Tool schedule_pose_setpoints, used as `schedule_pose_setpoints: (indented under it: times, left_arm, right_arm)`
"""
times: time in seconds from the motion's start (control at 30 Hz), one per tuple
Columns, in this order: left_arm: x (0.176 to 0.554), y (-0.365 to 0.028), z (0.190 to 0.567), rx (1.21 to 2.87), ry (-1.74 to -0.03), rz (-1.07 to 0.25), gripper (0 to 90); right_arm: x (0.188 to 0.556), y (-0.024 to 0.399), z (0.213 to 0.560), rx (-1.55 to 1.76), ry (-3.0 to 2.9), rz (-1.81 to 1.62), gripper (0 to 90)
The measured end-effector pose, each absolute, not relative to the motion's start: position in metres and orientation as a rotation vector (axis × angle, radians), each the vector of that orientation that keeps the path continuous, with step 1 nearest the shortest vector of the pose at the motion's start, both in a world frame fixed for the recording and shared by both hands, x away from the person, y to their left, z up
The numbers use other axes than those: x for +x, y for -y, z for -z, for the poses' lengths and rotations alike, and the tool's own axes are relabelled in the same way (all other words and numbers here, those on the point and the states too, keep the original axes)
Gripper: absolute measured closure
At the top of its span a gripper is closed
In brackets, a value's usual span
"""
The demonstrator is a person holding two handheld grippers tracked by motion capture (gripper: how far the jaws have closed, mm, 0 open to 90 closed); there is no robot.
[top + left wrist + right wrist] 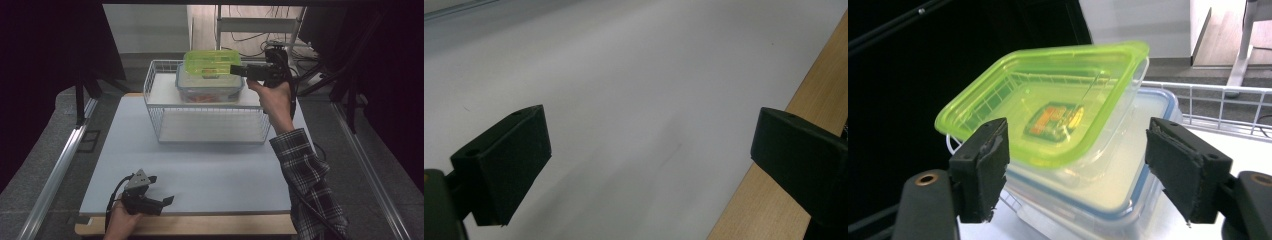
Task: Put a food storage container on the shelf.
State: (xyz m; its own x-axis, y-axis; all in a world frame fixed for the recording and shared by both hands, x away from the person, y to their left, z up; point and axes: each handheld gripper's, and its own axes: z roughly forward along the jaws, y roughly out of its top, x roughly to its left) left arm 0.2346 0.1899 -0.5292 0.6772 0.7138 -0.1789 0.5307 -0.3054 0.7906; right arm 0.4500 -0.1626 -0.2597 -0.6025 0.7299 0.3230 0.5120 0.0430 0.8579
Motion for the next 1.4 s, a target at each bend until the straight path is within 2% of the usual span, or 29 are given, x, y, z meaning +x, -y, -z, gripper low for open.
schedule_pose_setpoints:
  times: [0.6,1.4]
  left_arm:
    - [0.235,-0.19,0.53,1.987,-0.967,-0.252,1.8]
    - [0.236,-0.19,0.53,1.989,-0.985,-0.235,1.4]
  right_arm:
    - [0.43,0.166,0.277,1.177,-2.176,-1.526,16.1]
    - [0.408,0.175,0.303,1.097,-2.23,-1.503,10.8]
